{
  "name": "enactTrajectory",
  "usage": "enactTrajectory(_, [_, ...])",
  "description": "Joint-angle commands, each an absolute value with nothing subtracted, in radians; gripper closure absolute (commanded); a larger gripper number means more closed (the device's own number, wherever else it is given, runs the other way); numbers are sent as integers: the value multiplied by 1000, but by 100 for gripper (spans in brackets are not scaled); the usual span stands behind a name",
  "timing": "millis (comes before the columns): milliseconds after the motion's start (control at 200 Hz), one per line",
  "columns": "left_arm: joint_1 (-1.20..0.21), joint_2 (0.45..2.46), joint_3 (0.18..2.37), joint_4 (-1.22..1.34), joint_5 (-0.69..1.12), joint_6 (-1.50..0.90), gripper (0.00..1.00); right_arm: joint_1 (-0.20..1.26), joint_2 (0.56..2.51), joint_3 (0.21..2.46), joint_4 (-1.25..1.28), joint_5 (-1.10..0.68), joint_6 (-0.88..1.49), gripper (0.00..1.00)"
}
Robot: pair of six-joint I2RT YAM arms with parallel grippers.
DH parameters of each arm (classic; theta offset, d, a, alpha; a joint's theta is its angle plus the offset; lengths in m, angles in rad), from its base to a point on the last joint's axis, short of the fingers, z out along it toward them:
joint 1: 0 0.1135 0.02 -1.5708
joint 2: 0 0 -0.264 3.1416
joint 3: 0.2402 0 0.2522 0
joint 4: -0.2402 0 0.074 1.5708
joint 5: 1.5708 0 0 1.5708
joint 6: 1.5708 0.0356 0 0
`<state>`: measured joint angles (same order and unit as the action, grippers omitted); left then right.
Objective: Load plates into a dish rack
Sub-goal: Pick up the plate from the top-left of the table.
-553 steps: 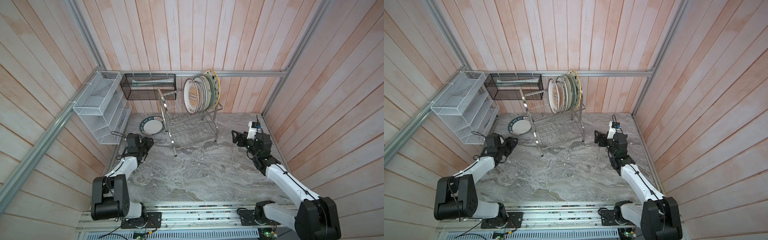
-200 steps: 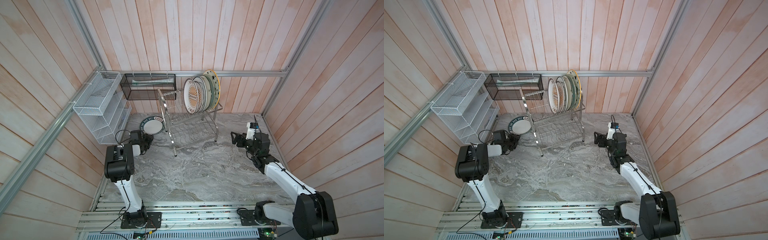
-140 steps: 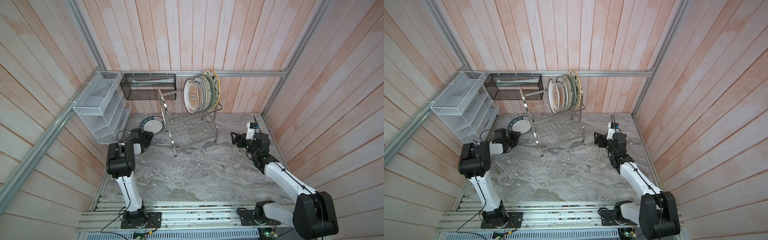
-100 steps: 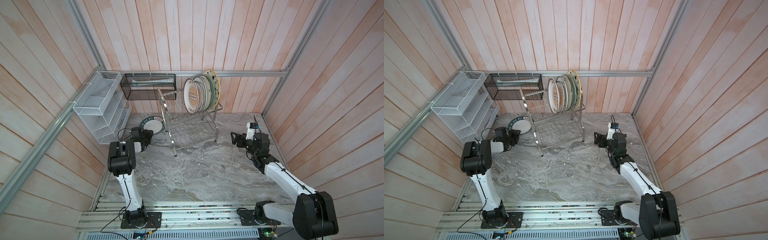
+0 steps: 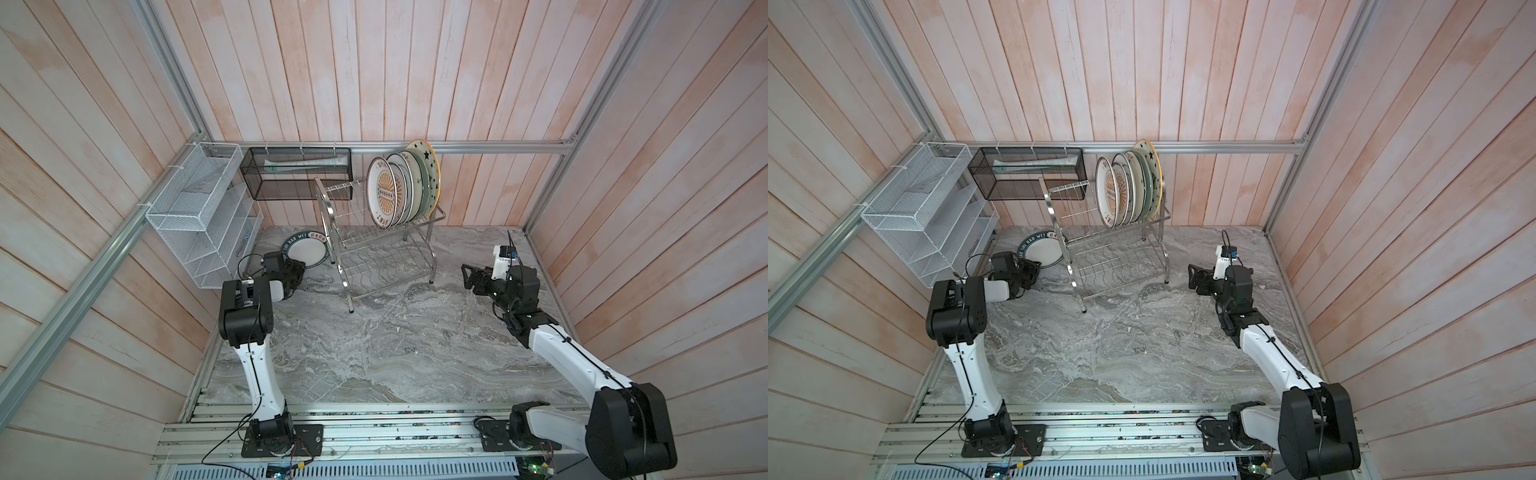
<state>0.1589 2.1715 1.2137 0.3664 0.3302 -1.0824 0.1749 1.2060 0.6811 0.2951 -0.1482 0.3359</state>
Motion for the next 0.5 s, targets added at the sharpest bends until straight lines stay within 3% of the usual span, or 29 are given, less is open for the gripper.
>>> enactTrajectory(0, [166, 2205, 1216, 315, 303, -1077, 75, 172, 1202, 693, 303, -149, 326, 15])
enactTrajectory(495, [175, 2168, 1173, 350, 285, -1106, 95, 173, 1201, 693, 302, -144, 324, 15])
